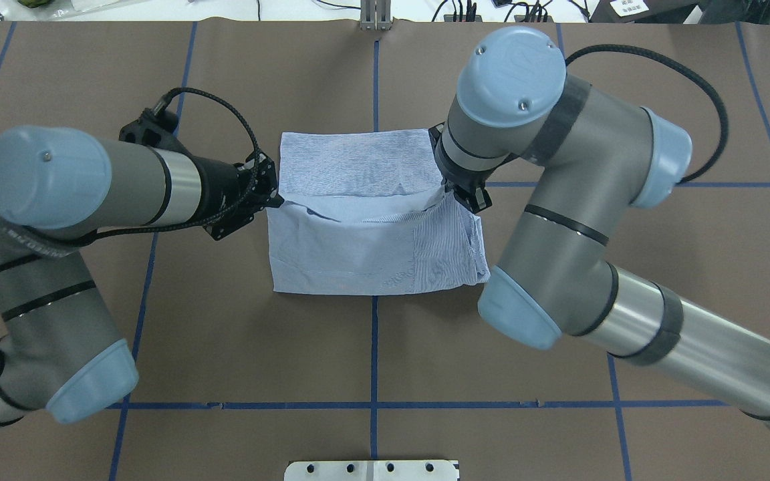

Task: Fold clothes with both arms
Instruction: 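Lift the near edge with both grippers and fold it onto the far edge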

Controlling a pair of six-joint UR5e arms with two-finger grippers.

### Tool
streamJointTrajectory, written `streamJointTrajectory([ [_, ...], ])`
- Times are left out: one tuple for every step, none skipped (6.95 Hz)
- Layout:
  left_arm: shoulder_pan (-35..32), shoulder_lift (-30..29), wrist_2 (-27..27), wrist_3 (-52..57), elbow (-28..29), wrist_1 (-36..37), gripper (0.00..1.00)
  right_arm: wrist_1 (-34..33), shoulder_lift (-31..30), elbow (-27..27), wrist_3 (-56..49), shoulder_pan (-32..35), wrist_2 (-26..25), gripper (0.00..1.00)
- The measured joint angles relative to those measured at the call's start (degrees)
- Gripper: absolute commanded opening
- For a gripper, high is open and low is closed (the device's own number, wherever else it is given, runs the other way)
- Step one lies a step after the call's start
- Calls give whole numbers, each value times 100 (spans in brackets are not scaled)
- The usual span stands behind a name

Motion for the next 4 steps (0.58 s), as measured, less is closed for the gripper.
streamJointTrajectory([
  [-216,-216,-6,258,470,-129,0,300,227,-640,-288,190,120,0],
  [-380,-440,-8,399,1063,-469,0,609,431,-1246,-606,362,247,0],
  [-496,-666,-7,500,1728,-944,0,981,610,-1824,-901,512,376,0],
  [-615,-873,-6,659,2320,-1331,11,1294,825,-2396,-1198,636,501,0],
])
